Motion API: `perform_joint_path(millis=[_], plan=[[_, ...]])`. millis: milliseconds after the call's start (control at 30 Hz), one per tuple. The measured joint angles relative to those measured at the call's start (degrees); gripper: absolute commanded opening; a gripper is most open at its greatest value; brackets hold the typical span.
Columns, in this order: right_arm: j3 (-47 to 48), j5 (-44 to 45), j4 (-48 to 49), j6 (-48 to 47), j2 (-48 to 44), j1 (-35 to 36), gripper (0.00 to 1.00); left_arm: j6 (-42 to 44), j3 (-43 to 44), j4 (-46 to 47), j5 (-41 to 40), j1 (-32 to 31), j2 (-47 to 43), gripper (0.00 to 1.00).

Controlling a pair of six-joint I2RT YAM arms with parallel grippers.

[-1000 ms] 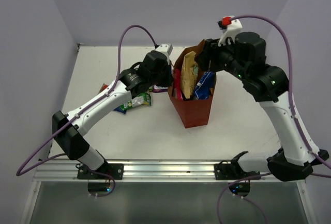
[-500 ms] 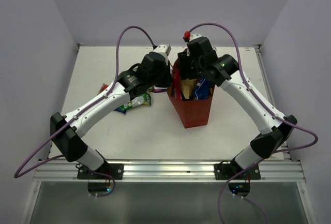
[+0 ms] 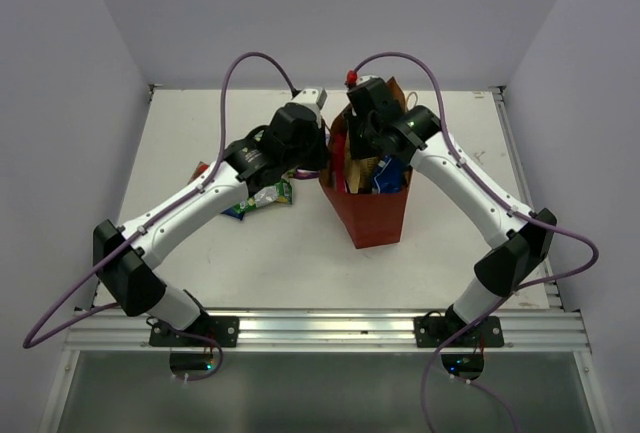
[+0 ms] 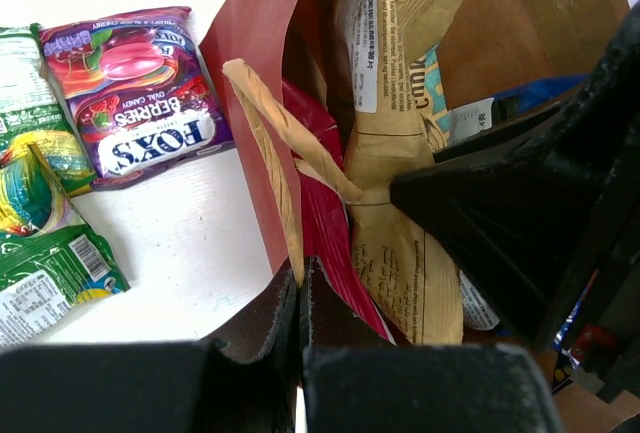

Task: Place the snacks into the paper bag
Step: Place the snack in the paper bag.

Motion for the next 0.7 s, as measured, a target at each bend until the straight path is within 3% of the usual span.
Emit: perform_joint_path(millis=[33,133,700], plan=[[-0.1,0.0,0.0,0.0,0.0,0.0,0.10,0.0,0.0,0.0,0.0,0.0,-0.1,0.00],[-0.2,0.6,-0.1,-0.1,0.0,0.0,0.00,0.0,-0.6,0.3,0.0,0.0,-0.5,0.00],[9.8,3.5,-4.3,-6.0,2.4,-11.5,0.00,0.0,-4.5,1.3,-0.4,0.0,-4.0,0.00]])
